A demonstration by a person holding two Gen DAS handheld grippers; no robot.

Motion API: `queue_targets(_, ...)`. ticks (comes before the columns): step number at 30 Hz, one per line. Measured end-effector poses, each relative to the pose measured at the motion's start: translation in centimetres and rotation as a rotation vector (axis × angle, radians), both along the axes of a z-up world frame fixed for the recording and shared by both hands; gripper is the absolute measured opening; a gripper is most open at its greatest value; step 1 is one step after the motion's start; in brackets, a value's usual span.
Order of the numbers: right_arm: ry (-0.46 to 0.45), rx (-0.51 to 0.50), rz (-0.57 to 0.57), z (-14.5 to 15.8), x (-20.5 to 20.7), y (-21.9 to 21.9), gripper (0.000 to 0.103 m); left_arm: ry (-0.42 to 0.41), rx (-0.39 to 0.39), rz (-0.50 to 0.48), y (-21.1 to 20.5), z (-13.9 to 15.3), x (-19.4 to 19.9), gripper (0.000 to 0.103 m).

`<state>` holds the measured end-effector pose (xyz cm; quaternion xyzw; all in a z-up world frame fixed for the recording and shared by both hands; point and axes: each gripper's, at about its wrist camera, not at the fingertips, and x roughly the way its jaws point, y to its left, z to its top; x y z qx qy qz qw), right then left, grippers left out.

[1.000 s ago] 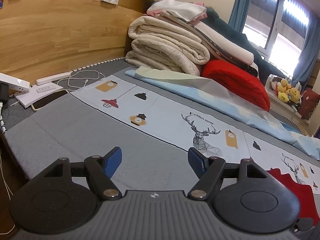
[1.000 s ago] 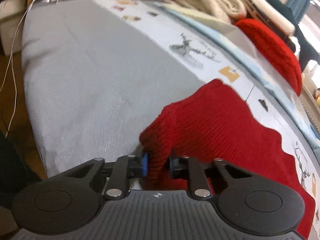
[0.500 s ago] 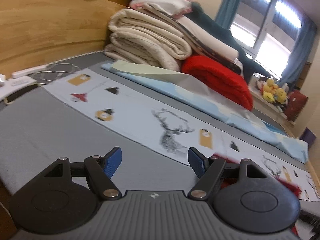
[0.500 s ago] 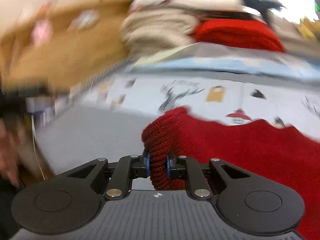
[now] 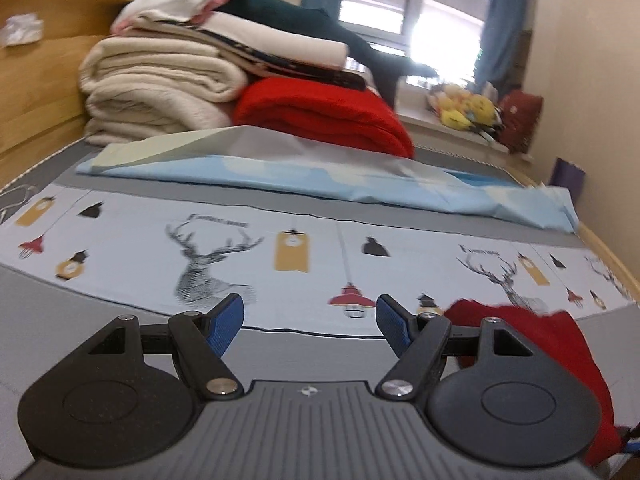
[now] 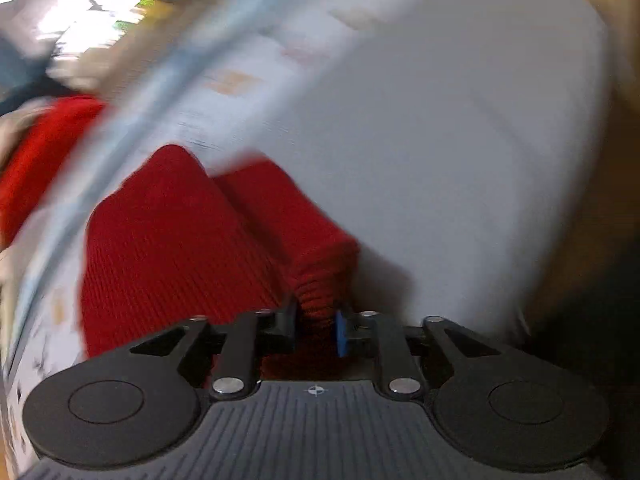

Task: Fold small clothes

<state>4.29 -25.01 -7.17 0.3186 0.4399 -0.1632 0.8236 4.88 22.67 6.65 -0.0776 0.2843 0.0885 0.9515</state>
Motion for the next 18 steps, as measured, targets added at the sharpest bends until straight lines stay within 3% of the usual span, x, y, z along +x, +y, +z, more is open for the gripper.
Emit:
queue_targets(3,-0.011,0.041,0.032,1.1,0.2,-2.1,0.043,-0.001,0.031,-0.039,-1.8,-0.3,0.6,0.078)
queue_targets(8,-0.118,-0.025,0.171,6.6,3.0,-4.2,0.043,0.024,0.082,-0.077,-3.3,-1.0,1.3,0.078)
queue_targets(11,-0.212,-0.054,0.366,8.7,6.6,-5.1,0.053,0.036,0.094,-0.072,-3.3,-1.3,1.3,0.078)
queue_targets(15,-0.168,-0.005,0.545,6.7,12.2,-5.3,0.060,0.060,0.097,-0.049,-2.7,-1.5,1.2,0.078)
queue_targets(18,-0.121,0.069,0.531,3.3,14.4,-5.4,0.060,0.087,0.135,-0.033,-2.5,-1.7,0.7,0.078)
